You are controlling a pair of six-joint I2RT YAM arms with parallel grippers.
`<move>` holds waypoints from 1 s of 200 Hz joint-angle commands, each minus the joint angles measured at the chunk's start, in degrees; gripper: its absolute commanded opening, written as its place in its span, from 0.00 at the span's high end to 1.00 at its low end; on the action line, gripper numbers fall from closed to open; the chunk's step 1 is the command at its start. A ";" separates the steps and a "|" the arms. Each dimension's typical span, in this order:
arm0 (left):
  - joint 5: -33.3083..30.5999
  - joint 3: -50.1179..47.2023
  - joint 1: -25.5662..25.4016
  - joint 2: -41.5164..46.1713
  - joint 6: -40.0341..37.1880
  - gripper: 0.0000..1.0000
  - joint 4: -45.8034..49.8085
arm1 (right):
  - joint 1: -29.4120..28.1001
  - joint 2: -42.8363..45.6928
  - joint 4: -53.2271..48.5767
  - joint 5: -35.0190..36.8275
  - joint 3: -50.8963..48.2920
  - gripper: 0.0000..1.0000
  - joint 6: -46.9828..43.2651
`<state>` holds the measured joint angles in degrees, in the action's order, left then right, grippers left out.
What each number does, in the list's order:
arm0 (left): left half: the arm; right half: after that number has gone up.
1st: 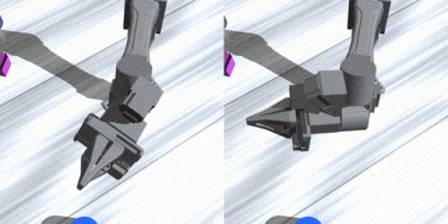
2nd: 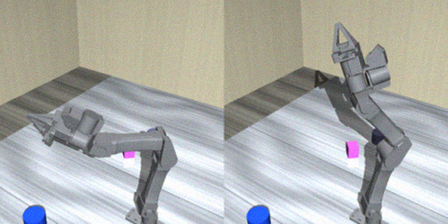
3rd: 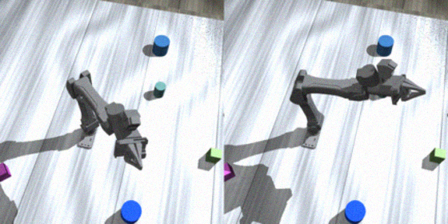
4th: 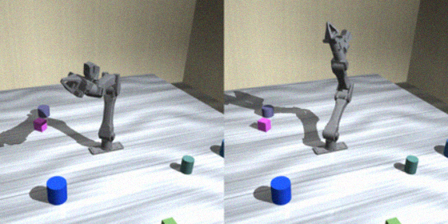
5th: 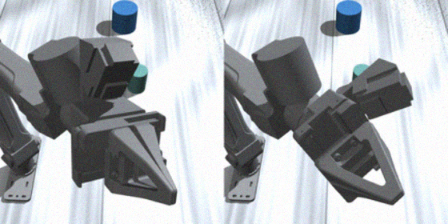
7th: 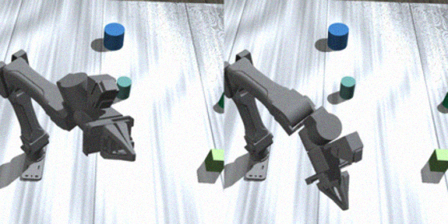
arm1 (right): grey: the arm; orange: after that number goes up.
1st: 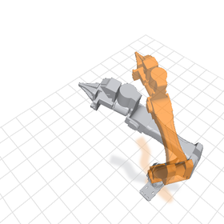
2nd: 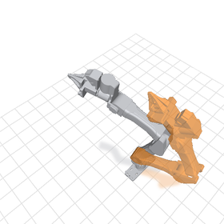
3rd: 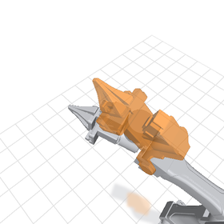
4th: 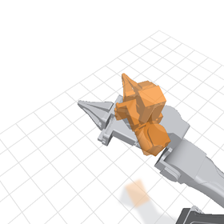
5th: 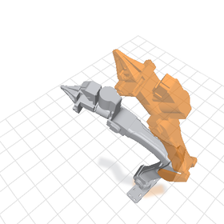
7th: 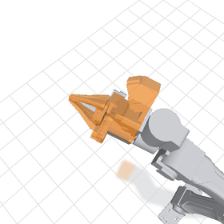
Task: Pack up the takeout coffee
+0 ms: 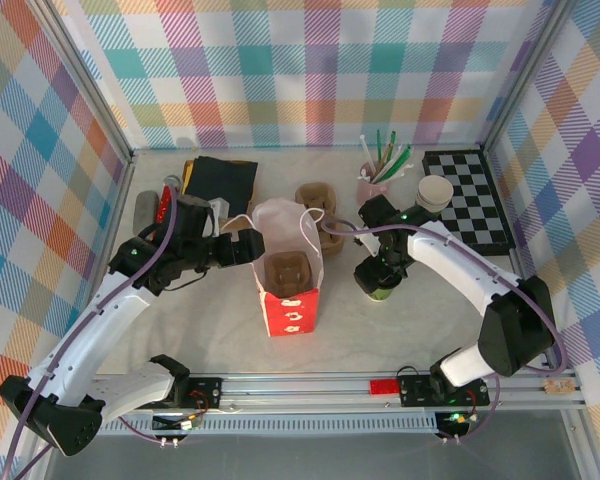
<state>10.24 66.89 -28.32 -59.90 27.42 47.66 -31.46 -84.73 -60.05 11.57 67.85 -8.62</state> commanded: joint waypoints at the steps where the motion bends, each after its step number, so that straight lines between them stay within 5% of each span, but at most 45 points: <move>1: -0.05 0.43 0.45 1.04 -0.28 0.04 -0.37 | 0.26 -1.22 0.28 -1.19 -1.38 0.01 -0.96; 200: -0.06 0.39 0.56 1.08 -0.35 0.04 -0.73 | 0.09 1.38 -0.86 0.17 -0.56 0.01 -0.30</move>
<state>10.22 66.89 -28.21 -59.81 27.42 47.64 -31.42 -83.72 -60.49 11.97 67.81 -8.60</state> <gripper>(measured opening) 0.958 0.989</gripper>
